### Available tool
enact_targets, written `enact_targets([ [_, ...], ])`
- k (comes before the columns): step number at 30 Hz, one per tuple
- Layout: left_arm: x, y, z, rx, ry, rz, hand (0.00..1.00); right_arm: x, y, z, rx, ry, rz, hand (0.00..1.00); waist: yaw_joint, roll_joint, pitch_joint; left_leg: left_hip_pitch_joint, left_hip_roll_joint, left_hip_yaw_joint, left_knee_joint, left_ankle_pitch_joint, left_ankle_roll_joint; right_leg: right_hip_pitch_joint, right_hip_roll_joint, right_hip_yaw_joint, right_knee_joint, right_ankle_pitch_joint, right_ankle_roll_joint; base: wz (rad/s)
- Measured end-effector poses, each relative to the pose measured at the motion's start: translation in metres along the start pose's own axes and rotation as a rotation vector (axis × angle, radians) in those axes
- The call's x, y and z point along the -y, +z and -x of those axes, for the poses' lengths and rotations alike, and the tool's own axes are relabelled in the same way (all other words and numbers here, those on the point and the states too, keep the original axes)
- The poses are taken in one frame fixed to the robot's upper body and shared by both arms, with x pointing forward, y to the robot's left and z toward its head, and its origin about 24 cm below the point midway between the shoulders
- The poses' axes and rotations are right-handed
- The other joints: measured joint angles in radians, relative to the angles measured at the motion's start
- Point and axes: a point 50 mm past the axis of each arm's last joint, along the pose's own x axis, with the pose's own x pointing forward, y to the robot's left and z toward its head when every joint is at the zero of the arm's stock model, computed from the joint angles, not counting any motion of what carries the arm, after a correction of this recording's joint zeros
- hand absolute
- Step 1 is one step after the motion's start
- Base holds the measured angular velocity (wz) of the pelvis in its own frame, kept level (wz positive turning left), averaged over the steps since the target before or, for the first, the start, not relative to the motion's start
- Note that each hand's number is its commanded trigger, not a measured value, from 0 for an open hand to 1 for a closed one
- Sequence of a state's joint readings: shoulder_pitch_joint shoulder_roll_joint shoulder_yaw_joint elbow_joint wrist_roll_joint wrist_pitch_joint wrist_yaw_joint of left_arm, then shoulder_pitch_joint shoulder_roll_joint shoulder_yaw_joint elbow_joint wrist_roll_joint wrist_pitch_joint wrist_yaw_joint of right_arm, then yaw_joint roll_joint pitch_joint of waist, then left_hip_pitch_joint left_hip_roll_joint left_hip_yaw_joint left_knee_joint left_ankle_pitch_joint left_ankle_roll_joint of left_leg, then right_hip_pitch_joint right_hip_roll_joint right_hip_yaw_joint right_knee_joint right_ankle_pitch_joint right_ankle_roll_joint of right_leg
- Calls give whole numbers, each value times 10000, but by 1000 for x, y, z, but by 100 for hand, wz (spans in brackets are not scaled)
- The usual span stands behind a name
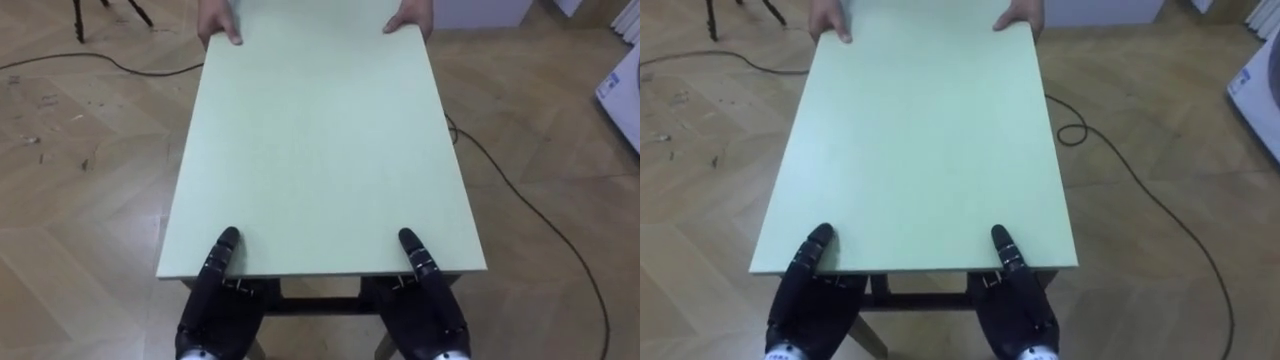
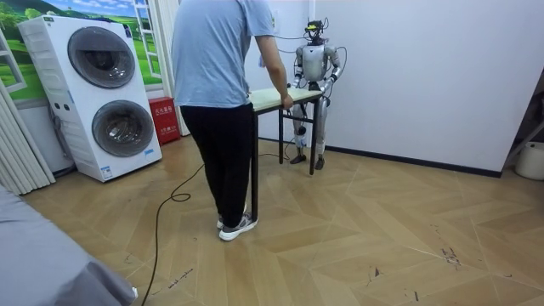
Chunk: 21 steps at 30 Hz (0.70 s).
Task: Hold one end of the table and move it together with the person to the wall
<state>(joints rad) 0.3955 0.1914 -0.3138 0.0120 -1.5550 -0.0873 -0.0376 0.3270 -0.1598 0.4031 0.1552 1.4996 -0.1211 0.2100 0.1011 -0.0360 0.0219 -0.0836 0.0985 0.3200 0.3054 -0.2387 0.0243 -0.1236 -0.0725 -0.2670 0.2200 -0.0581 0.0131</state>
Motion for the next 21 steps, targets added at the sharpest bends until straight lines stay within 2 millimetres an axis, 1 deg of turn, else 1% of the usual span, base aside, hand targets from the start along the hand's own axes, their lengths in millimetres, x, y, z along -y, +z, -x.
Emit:
enact_targets([
  [1, 0, 0, 0, 1, -14, -34, 100, 0, 0, 0, 14, -1, 3, 100, -72, 0, 0, -58, 38, -80, -1, 26, -44, -7, 13, -120, 0, 1, -16, 17],
  [3, 1, 0, 0, 4, -58, -96, 100, 0, 0, 0, 52, -7, 47, 100, -77, -11, 9, -106, 89, -144, 1, 57, -95, -21, 24, -149, 0, -12, -80, 12],
  [5, 1, 0, 0, -8, -82, -154, 100, 1, 1, 1, 54, -18, 92, 100, -161, -4, 15, -247, 117, -270, 9, 100, -164, -25, 38, -393, -10, -57, -153, 14],
  [6, 2, 0, 0, -10, -98, -168, 100, 1, 1, 1, 50, -23, 103, 100, -146, -3, 16, -296, 120, -345, 25, 111, -181, -29, 42, -430, -19, -73, -179, 24],
  [8, 2, 0, 0, -14, -136, -222, 100, 2, 1, 2, 43, -55, 106, 100, -229, -1, 23, -477, 121, -567, 62, 171, -250, -74, 25, -687, -18, -137, -270, 24],
  [12, 3, -1, -1, 36, -234, -285, 100, 2, 1, 2, 97, -22, 147, 100, -213, 15, 28, -690, 126, -668, 173, 210, -323, -176, 45, -892, 17, -295, -360, 14],
  [13, 4, -1, -1, 42, -270, -327, 100, 2, 0, 3, 148, -33, 134, 100, -242, 31, 31, -824, 142, -786, 254, 231, -354, -174, 41, -1048, 34, -344, -391, 39],
  [16, 6, -1, -2, -5, -383, -453, 100, 3, 1, 4, 224, -18, 113, 100, -449, 105, 47, -1206, 303, -728, 629, 248, -376, -164, 29, -1524, 81, -477, -445, 45],
  [18, 7, -2, -3, -9, -409, -574, 100, 4, 1, 5, 278, -55, 101, 100, -506, 188, 77, -1252, 336, -683, 645, 277, -402, -98, -15, -1768, 128, -564, -450, 42],
  [19, 7, -2, -3, -13, -419, -569, 100, 4, 1, 6, 345, -51, 88, 100, -563, 251, 99, -1266, 379, -441, 619, 344, -387, -49, -74, -1951, 156, -621, -443, 41],
  [20, 7, -2, -3, -26, -419, -575, 100, 5, 0, 7, 358, -47, 73, 100, -694, 293, 118, -1269, 384, -327, 600, 404, -357, 18, -115, -2088, 149, -645, -423, 63],
  [21, 7, -3, -3, -59, -416, -596, 100, 5, 0, 8, 380, -73, 49, 100, -893, 376, 111, -1211, 400, -10, 533, 474, -319, 120, -205, -2337, 170, -706, -383, 63],
])
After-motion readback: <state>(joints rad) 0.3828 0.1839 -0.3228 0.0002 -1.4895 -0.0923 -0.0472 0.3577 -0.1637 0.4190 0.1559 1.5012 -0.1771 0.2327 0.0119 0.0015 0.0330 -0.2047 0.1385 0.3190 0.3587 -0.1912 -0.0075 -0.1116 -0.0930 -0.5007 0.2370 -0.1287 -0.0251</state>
